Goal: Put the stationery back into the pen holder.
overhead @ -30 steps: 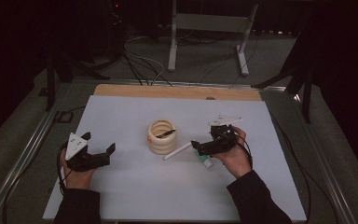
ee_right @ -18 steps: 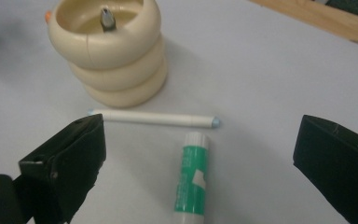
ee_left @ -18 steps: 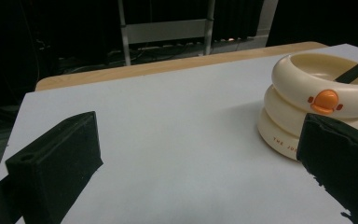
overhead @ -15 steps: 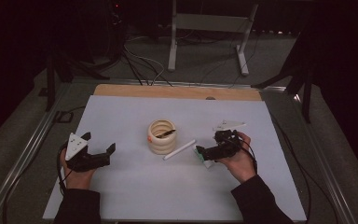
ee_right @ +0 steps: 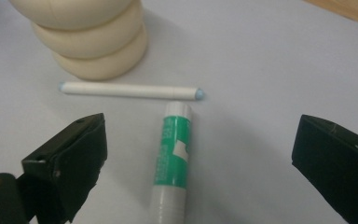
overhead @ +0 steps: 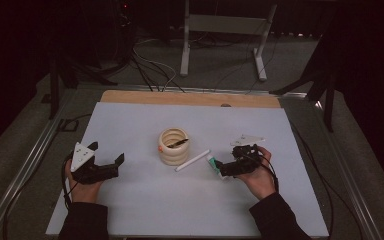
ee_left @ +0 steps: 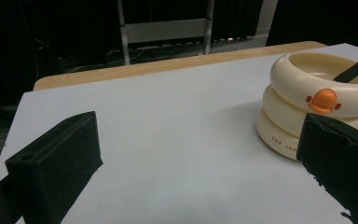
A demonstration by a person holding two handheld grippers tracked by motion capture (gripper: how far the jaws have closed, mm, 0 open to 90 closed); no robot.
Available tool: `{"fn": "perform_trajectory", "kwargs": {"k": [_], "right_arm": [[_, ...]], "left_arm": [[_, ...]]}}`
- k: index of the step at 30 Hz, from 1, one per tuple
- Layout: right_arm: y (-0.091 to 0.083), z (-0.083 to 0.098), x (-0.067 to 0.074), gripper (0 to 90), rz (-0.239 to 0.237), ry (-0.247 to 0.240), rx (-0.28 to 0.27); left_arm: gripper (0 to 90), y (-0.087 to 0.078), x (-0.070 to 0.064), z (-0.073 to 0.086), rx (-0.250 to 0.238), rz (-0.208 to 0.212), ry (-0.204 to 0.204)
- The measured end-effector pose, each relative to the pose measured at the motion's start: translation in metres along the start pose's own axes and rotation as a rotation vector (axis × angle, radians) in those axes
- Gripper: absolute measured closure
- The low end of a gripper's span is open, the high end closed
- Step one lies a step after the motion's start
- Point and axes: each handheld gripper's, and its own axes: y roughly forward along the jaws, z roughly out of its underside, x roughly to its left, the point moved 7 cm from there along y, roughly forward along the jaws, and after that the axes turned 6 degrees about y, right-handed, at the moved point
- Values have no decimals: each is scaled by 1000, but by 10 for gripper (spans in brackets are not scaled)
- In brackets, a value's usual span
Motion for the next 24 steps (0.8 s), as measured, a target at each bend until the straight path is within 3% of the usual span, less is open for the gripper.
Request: {"fn": "perform_trajectory", "kwargs": {"k": [17, 24], "right_arm": [[11, 27, -10, 69, 21, 31, 56], [18, 31, -7, 102, 22, 19, 96]], "left_arm": [[1, 1, 1, 0, -2, 1, -7], [1, 1, 1, 1, -2, 1, -9]]}}
